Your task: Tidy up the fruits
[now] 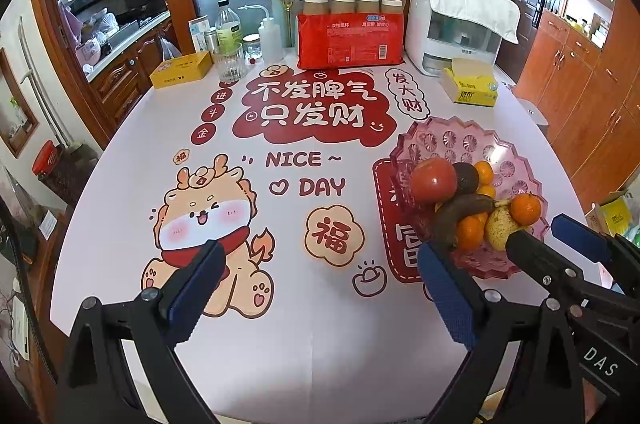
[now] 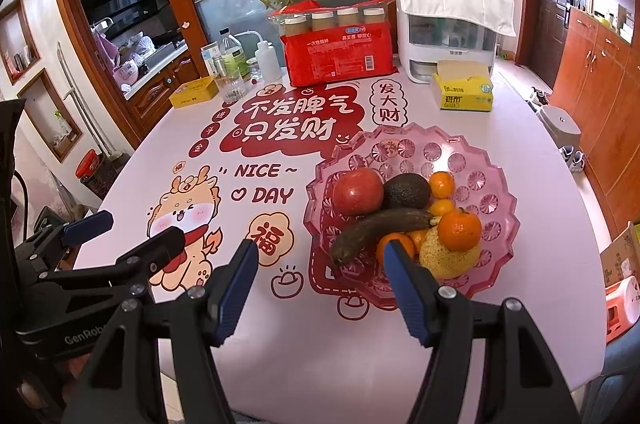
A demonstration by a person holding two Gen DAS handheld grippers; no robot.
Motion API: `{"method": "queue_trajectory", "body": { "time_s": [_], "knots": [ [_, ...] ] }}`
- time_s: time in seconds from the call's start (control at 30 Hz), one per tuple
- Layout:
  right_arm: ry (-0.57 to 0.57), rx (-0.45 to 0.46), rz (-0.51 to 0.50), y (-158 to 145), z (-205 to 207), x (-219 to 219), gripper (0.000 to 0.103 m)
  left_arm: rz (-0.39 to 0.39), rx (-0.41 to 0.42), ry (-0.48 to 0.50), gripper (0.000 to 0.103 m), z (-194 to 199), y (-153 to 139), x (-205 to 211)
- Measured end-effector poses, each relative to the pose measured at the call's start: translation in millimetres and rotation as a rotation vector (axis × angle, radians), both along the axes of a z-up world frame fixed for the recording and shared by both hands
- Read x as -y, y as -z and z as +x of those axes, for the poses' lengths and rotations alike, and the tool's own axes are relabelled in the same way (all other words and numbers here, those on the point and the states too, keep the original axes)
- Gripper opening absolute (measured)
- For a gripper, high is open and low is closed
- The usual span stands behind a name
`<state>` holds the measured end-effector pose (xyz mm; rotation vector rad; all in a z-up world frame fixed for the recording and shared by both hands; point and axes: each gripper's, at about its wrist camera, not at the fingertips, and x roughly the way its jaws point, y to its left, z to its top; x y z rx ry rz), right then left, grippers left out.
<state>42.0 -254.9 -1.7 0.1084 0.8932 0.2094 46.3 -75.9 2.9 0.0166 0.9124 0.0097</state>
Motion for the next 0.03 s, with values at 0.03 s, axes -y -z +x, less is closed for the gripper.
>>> {"method": "queue_trajectory", "body": {
  "time_s": [0.03],
  "knots": [
    [0.000, -0.002, 0.000, 0.6, -0.2, -1.3, 0.066, 0.000, 0.000, 0.000, 0.096, 0.5, -0.3, 0.0]
  ]
}}
